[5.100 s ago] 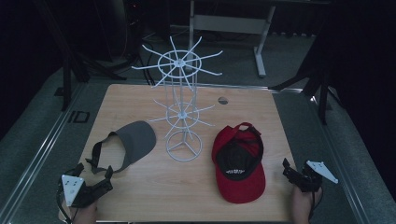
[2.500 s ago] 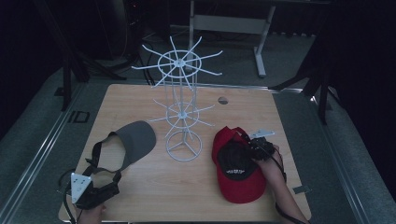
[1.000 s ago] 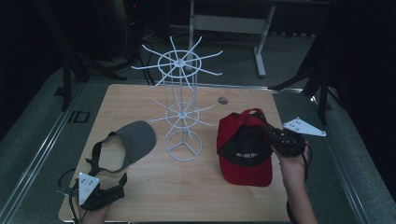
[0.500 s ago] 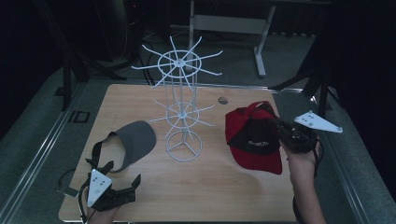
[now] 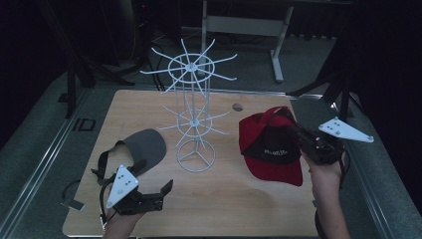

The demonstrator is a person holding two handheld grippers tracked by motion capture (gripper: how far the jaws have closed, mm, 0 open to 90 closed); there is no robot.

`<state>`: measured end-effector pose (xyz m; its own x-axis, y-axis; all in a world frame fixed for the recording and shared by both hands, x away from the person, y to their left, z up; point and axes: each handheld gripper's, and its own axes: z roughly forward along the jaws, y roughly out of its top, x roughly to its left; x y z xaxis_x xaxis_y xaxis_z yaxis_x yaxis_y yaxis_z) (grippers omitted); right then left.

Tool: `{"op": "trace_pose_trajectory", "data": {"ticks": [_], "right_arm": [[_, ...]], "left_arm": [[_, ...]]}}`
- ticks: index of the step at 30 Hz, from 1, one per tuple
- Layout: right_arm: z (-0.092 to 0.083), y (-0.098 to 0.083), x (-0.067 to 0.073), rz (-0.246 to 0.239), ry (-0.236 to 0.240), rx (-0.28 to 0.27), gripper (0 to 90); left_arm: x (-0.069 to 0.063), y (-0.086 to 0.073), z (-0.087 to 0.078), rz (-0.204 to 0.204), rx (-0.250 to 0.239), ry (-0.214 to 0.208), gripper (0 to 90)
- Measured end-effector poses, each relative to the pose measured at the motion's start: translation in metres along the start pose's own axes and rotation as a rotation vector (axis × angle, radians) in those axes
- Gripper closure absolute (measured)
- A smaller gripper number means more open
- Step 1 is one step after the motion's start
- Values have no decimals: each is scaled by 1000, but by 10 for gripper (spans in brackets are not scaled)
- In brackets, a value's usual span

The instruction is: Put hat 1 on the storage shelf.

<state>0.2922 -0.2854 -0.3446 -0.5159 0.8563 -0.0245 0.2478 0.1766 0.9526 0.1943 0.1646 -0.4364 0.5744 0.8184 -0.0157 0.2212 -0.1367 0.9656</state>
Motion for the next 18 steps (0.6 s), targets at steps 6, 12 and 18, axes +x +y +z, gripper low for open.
{"op": "trace_pose_trajectory", "data": {"ticks": [6,12,18], "right_arm": [[-2,2,3,1,16,-2,835],[-5,5,7,-2,22,-8,835],[-8,7,9,-1,36,-13,834]], "left_arm": [[-9,16,10,21,-9,-43,48],[-19,34,23,43,-11,-98,51],[-34,47,39,89,13,-143,62]]}}
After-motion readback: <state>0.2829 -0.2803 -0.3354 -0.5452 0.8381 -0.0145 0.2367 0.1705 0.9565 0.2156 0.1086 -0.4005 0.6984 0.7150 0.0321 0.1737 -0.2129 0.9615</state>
